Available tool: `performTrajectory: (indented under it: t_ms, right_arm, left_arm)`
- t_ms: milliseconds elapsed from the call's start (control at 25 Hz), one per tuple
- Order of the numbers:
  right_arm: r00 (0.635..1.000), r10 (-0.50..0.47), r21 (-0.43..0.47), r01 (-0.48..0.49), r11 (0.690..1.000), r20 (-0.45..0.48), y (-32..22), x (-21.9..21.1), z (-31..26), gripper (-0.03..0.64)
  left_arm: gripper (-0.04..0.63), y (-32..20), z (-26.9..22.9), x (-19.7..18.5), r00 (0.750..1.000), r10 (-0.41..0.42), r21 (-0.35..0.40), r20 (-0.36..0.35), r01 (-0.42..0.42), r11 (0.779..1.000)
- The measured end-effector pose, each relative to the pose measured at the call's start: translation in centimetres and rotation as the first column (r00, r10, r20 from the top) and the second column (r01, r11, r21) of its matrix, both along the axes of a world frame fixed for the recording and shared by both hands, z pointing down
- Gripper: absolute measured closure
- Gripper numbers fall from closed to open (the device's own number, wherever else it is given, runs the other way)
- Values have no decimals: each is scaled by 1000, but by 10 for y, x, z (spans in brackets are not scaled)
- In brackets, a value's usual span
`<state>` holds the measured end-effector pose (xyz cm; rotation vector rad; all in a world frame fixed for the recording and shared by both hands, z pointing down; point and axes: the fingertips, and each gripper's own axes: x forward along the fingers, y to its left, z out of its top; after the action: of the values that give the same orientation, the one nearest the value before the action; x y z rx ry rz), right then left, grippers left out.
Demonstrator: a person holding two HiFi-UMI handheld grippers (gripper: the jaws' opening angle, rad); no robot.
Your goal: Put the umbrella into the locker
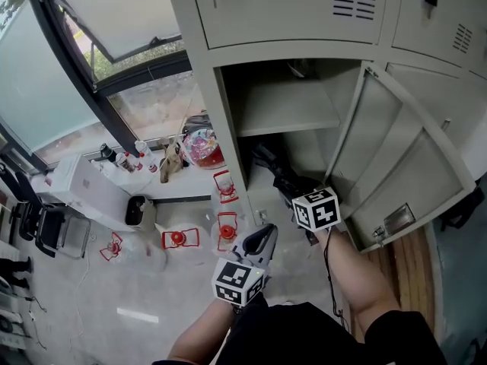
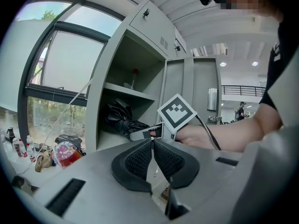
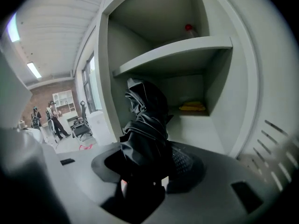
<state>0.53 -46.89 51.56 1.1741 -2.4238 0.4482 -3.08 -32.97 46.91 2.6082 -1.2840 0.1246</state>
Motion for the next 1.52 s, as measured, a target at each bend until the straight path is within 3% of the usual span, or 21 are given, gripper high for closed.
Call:
performTrajectory:
  t_ms: [560,1520]
  right_arm:
    - [973,-30,77,49,996,-229,-55,-4,13,357]
    - [941,-44,68,71,995,-336,-117,-9,31,354]
  left_arm:
    - [568,-21,5,-8,999,42,-17,16,-41,999]
    - [568,-51,10,-22,999,33,-38,14,-32,999]
